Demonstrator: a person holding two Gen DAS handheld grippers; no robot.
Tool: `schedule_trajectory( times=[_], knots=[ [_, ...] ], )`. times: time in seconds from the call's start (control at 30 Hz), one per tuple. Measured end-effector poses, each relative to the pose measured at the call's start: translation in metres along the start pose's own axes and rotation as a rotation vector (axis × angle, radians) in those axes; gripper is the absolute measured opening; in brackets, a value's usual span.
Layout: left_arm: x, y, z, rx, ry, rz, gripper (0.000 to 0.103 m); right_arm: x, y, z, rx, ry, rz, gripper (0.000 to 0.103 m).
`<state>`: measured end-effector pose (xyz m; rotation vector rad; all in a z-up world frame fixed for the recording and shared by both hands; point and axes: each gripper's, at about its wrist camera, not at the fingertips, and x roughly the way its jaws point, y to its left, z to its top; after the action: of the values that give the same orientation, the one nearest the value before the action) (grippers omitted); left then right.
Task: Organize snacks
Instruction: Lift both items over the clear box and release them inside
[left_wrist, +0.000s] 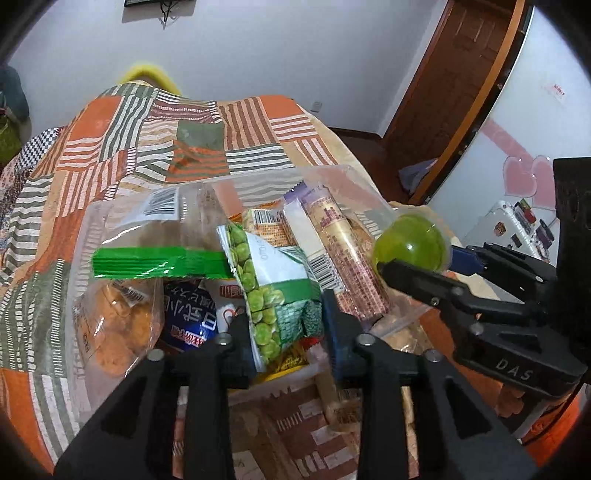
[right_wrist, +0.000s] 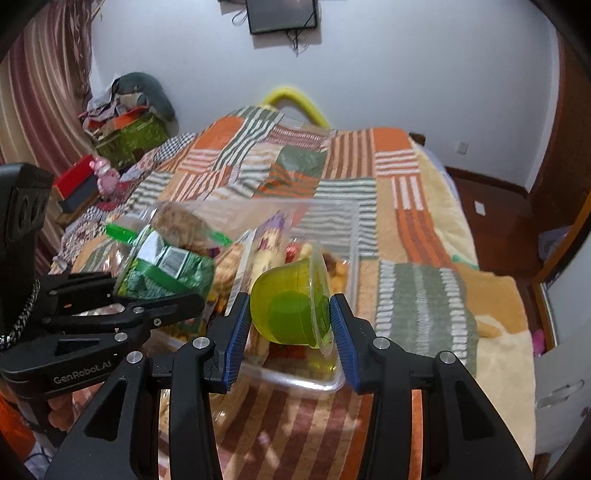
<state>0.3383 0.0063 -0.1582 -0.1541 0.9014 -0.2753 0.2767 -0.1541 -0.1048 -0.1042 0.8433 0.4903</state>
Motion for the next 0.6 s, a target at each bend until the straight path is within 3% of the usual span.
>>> schedule_trajectory(
  times=[0.1,0.13,0.37,0.6],
  knots=[
    [-0.009,-0.003,-0.002,0.009,-0.013,0.014,0.057,-0.003,0.003,-0.001,-0.010,-0.008,-0.013,0.040],
    [-0.013,-0.004,-0.002,0.011,-0.021,0.018,0.058,-0.006,0.003,-0.001,-0.011,-0.014,-0.011,0.040],
    [-0.046,-0.008,0.000,0.008,-0.078,0.016,0.059,-0.023,0.001,0.001,0.002,-0.041,0.002,0.041],
    [-0.078,-0.011,-0.011,0.032,-0.125,0.051,0.060,-0.049,0.006,-0.007,0.006,-0.079,0.020,0.048]
  ],
)
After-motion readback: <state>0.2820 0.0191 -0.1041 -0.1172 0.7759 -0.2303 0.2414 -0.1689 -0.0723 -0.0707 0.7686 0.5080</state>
